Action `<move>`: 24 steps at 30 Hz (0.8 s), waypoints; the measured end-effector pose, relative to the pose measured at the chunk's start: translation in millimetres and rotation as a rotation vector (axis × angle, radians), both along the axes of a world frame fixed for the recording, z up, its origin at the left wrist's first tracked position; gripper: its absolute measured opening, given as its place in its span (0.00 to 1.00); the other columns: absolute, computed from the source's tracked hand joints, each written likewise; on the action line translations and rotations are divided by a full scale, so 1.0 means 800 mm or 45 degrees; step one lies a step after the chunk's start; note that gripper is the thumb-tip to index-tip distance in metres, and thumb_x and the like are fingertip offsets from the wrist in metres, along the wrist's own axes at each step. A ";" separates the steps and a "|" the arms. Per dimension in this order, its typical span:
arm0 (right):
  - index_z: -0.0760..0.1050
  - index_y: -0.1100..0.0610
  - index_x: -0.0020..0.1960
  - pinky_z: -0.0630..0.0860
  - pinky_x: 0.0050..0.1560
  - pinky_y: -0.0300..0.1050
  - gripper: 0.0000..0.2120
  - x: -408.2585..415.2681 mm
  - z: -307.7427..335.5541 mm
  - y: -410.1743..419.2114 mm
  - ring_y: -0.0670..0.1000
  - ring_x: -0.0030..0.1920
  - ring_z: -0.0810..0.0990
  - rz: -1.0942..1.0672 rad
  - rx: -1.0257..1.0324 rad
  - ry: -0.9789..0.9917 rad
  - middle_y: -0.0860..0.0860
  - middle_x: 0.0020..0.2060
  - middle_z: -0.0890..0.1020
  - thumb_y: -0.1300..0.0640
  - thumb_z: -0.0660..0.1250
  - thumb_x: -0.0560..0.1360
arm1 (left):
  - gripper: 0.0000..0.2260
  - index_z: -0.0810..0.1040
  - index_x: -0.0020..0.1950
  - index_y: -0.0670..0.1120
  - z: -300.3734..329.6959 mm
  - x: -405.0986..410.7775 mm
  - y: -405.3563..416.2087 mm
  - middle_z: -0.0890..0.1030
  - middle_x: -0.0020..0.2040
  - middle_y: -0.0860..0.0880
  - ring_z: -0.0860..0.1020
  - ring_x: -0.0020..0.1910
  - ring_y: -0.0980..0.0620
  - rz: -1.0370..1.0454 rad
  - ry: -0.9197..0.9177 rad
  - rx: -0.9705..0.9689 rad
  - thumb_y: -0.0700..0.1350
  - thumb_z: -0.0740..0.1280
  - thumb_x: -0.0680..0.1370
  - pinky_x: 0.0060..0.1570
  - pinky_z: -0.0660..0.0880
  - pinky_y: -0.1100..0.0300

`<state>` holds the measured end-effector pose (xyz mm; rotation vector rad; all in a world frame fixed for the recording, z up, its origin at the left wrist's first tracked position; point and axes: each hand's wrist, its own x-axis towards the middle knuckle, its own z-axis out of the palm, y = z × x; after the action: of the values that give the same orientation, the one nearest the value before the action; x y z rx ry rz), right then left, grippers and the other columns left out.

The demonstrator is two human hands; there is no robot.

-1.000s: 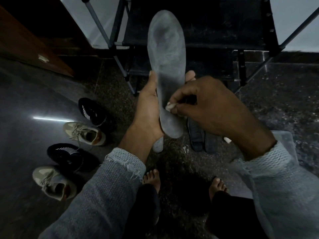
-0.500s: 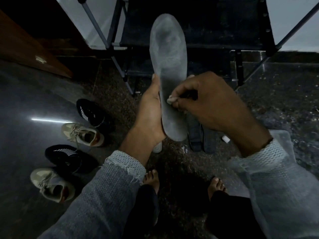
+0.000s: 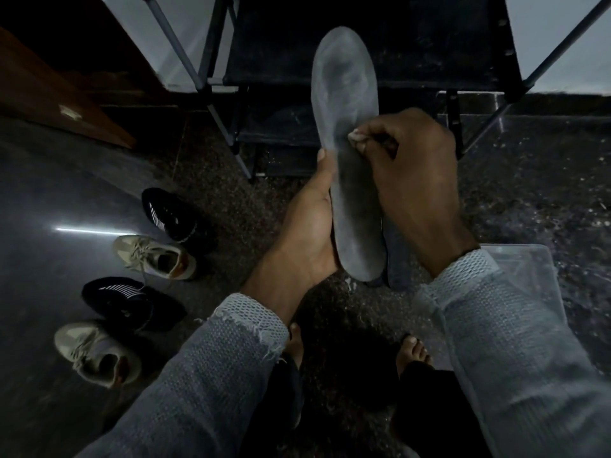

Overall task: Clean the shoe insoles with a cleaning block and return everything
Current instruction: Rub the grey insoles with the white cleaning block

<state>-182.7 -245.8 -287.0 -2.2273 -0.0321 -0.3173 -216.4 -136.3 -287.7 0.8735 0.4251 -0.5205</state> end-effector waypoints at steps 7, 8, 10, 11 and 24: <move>0.81 0.57 0.46 0.79 0.36 0.40 0.03 0.005 0.010 -0.011 0.44 0.34 0.81 -0.044 0.521 0.152 0.50 0.38 0.83 0.57 0.70 0.76 | 0.22 0.78 0.56 0.43 -0.004 0.000 0.003 0.84 0.41 0.47 0.82 0.40 0.54 -0.047 -0.056 -0.016 0.56 0.51 0.84 0.40 0.79 0.62; 0.81 0.60 0.47 0.79 0.32 0.43 0.05 0.003 0.014 -0.012 0.48 0.32 0.80 -0.032 0.647 0.204 0.54 0.36 0.82 0.58 0.70 0.76 | 0.22 0.79 0.54 0.43 -0.003 0.003 0.005 0.84 0.41 0.48 0.82 0.39 0.54 -0.029 -0.065 -0.024 0.56 0.51 0.84 0.40 0.79 0.62; 0.80 0.64 0.50 0.80 0.33 0.48 0.06 -0.001 0.020 -0.014 0.56 0.33 0.79 0.000 0.866 0.299 0.61 0.36 0.81 0.61 0.69 0.77 | 0.23 0.78 0.53 0.42 -0.003 0.009 0.014 0.84 0.41 0.48 0.82 0.39 0.54 -0.006 -0.055 -0.007 0.57 0.51 0.84 0.40 0.79 0.62; 0.80 0.65 0.51 0.81 0.35 0.51 0.06 -0.003 0.021 -0.016 0.58 0.35 0.80 0.016 0.943 0.350 0.62 0.36 0.81 0.62 0.68 0.77 | 0.24 0.78 0.52 0.42 -0.004 0.012 0.018 0.84 0.41 0.47 0.82 0.39 0.53 0.004 -0.041 0.001 0.57 0.50 0.84 0.39 0.79 0.63; 0.81 0.60 0.48 0.82 0.46 0.43 0.04 -0.034 0.008 -0.004 0.50 0.38 0.82 0.216 0.871 0.742 0.55 0.38 0.84 0.63 0.70 0.74 | 0.29 0.79 0.57 0.42 -0.018 0.024 0.037 0.83 0.51 0.46 0.81 0.45 0.51 0.020 -0.008 0.025 0.61 0.46 0.83 0.51 0.75 0.56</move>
<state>-209.9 -249.0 -280.7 -1.5478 0.1758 0.3755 -197.5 -107.0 -301.8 0.8902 0.4315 -0.4997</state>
